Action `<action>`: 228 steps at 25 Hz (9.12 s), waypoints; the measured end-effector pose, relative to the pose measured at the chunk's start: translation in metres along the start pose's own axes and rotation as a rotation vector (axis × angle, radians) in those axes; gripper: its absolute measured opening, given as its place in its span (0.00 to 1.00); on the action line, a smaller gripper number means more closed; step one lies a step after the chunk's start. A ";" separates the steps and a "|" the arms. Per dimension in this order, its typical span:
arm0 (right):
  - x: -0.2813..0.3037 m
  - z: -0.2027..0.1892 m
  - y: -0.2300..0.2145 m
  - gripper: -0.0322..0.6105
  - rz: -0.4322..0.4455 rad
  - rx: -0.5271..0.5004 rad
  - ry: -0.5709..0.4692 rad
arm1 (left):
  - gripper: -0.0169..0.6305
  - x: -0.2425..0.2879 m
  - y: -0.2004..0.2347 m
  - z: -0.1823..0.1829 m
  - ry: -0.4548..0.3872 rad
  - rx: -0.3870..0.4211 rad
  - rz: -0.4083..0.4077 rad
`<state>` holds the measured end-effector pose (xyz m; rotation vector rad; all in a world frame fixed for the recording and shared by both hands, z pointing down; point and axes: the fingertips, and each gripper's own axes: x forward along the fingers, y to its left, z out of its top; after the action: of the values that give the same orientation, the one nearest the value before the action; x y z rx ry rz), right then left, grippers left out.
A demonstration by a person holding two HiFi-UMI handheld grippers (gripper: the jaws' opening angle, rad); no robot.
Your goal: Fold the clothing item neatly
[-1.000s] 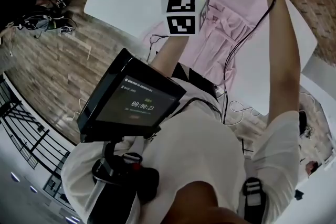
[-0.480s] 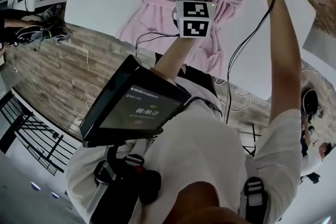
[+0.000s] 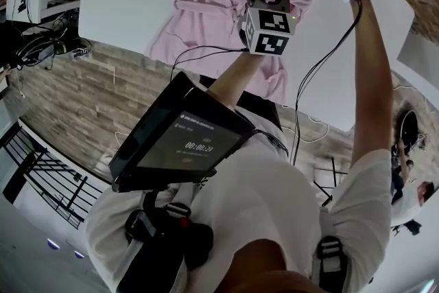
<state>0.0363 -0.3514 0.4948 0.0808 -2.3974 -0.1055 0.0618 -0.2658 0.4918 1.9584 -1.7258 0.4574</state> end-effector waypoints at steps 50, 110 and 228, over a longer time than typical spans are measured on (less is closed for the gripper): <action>-0.013 -0.053 0.053 0.21 -0.301 0.435 0.151 | 0.31 0.035 0.226 -0.007 0.193 0.237 -0.283; -0.176 0.017 0.376 0.06 -0.656 0.624 -0.249 | 0.03 -0.306 0.087 -0.097 -0.043 0.154 -0.465; 0.019 -0.385 0.489 0.43 -0.684 0.581 0.001 | 0.57 -0.141 0.357 -0.479 0.257 0.452 -0.357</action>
<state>0.2687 0.1127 0.8393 1.1593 -2.2236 0.2782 -0.2784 0.0889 0.8596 2.3301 -1.1483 0.9810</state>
